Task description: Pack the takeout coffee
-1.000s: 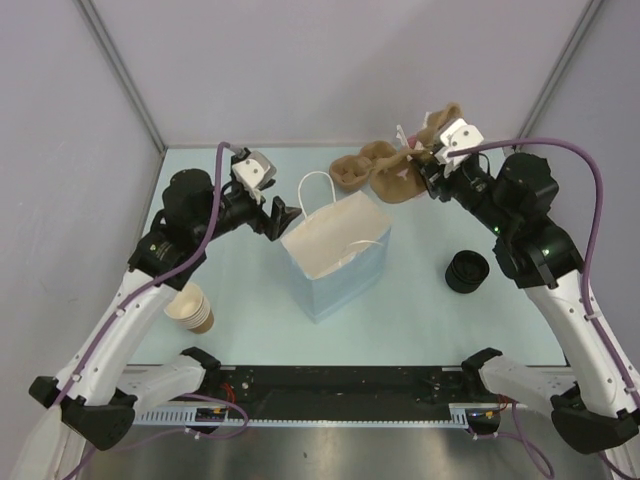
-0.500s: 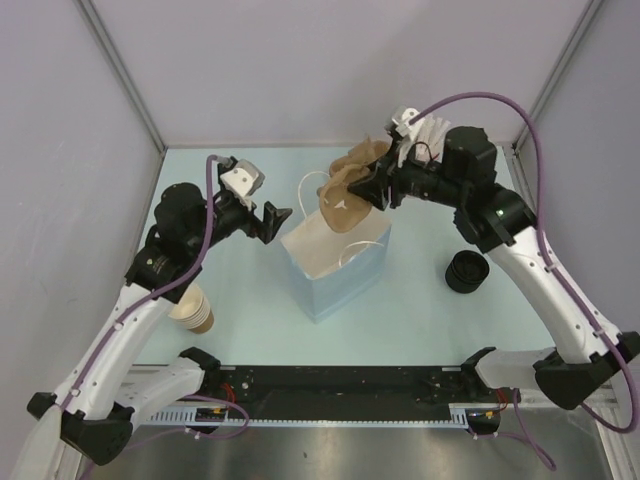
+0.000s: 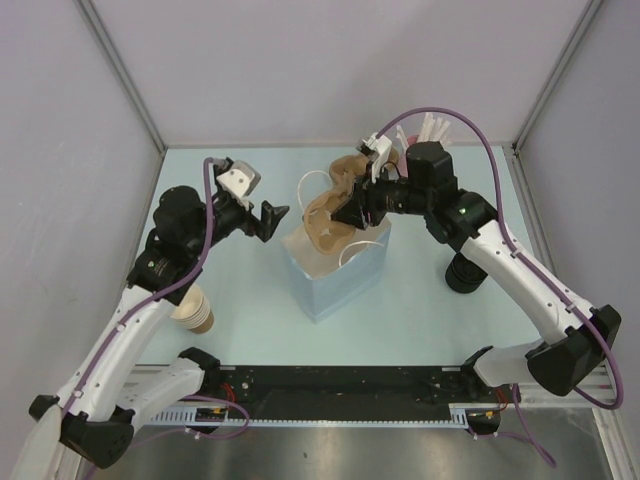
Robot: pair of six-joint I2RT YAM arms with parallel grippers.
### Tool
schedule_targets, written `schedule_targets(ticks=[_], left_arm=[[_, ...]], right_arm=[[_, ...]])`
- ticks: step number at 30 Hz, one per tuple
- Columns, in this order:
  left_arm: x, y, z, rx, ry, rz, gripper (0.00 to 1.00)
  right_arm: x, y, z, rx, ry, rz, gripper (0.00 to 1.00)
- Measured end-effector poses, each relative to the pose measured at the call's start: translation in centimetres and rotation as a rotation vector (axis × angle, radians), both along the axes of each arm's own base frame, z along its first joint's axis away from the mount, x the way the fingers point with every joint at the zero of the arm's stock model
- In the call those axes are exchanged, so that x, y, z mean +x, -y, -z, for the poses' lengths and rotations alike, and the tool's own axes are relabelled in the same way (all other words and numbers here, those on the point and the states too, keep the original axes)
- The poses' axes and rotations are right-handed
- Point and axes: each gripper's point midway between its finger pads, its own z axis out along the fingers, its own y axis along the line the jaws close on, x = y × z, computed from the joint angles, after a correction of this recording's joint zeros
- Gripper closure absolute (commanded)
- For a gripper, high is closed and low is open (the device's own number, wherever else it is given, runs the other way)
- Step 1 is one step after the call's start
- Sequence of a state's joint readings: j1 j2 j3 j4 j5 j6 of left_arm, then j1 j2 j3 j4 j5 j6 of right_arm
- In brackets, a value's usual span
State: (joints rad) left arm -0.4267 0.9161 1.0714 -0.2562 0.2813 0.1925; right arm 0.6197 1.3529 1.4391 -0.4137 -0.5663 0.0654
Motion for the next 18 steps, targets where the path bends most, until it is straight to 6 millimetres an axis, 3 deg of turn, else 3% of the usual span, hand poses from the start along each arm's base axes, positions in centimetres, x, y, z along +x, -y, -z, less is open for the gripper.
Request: schedule_targets(ticks=[18], left_arm=[[4.3, 2.2, -2.1, -0.006, 0.025, 0.019, 0.08]], right_arm=[[-0.4, 0.9, 1.2, -0.030, -0.030, 0.017, 0.61]])
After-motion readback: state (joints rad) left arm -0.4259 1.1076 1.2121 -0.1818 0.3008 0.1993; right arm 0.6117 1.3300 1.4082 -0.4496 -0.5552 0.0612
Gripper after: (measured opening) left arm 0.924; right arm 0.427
